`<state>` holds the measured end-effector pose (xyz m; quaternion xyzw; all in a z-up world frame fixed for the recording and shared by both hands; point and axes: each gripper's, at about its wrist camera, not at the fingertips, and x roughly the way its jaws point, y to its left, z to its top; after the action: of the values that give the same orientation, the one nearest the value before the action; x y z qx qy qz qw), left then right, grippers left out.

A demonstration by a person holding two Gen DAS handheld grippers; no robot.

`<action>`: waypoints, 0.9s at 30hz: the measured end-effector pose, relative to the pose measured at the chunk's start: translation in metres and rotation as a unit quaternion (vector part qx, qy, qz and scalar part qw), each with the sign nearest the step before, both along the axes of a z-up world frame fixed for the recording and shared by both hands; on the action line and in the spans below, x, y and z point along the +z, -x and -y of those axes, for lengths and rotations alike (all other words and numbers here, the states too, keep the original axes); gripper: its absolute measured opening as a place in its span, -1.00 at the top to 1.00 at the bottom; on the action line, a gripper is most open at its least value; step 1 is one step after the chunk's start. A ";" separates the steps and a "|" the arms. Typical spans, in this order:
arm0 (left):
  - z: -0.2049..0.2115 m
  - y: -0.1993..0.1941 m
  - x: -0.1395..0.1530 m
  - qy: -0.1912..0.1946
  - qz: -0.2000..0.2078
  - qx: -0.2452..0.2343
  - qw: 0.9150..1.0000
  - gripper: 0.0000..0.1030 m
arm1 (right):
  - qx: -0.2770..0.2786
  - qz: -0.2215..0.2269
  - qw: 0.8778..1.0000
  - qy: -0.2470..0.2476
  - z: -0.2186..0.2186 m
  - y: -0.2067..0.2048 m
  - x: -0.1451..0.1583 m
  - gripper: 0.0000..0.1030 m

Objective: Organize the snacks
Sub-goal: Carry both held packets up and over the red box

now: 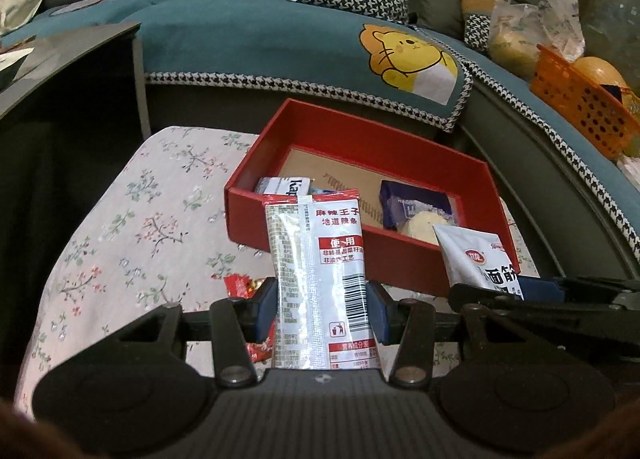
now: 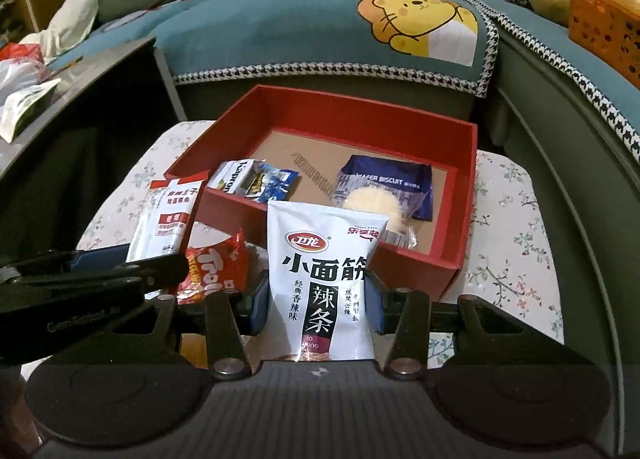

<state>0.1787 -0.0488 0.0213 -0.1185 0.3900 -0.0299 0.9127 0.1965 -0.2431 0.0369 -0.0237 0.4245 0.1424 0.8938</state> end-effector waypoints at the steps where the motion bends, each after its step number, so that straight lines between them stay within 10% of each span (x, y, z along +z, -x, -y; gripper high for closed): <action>1: 0.001 -0.002 0.000 0.000 0.000 -0.001 1.000 -0.06 | -0.001 0.000 1.000 0.000 0.001 0.000 0.000 -0.06; 27: 0.015 -0.041 0.015 -0.001 0.022 -0.015 1.000 -0.06 | -0.006 0.024 1.000 0.008 -0.008 -0.019 0.008 -0.06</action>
<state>0.2197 -0.0634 0.0363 -0.1115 0.3720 -0.0456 0.9204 0.2160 -0.2350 0.0447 -0.0321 0.4042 0.1331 0.9044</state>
